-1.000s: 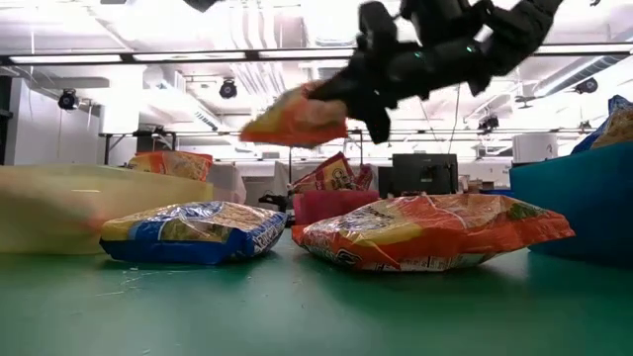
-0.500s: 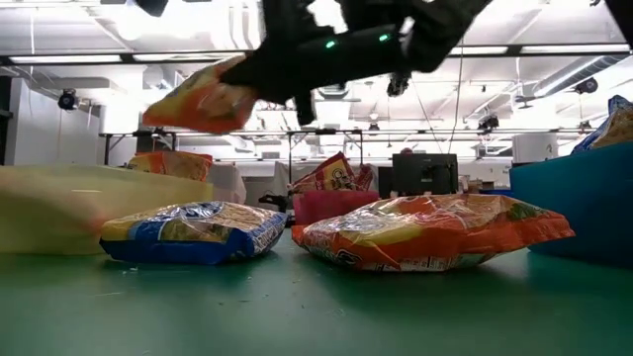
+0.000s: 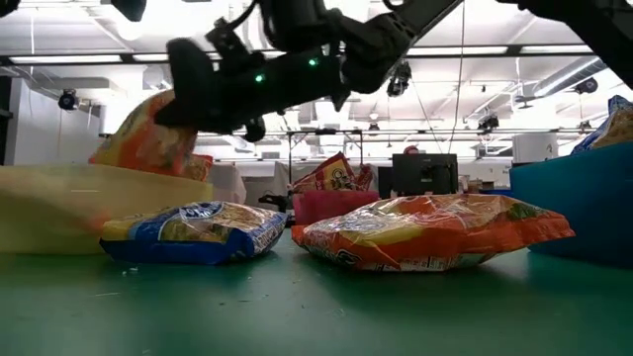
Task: Sort Maruchan noodles
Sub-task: Put the orange noodle pack into the yellow bin
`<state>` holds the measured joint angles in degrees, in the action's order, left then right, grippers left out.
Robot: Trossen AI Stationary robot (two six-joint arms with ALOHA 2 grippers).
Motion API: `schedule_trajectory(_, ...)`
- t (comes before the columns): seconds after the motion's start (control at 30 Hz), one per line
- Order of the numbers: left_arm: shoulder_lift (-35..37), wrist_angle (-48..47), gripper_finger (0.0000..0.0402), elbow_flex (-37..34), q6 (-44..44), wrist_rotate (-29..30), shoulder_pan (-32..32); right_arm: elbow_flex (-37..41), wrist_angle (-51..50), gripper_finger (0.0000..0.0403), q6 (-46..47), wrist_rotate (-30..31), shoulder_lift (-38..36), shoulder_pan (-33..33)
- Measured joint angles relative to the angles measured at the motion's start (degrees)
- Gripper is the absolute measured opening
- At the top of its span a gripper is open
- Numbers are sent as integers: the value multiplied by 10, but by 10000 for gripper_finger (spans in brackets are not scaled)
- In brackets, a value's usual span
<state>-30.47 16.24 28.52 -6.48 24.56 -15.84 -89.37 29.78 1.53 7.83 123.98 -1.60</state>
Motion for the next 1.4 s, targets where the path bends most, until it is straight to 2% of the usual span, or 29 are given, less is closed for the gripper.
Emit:
schedule_trajectory(0.17, 11, -4, 0, -3, 0, 0, 0, -35, -57, 65, -68, 55, 17, -14)
schedule_trajectory(0.33, 11, -2, 0, -5, 0, 0, 0, -63, -89, 65, -113, 60, 33, -26)
schedule_trajectory(0.7, 9, -3, 0, -5, -1, 0, 0, -140, -166, 65, -146, 65, 98, -40)
schedule_trajectory(0.97, 8, -7, 0, -5, -1, -1, 0, -142, -182, 68, -146, 85, 89, -44)
schedule_trajectory(1.23, 7, -8, 0, -5, -1, -1, 0, -141, -204, 107, -102, 87, 67, -44)
schedule_trajectory(1.4, 7, -8, 0, -5, -5, -1, 0, -152, -188, 103, -100, 83, 64, -43)
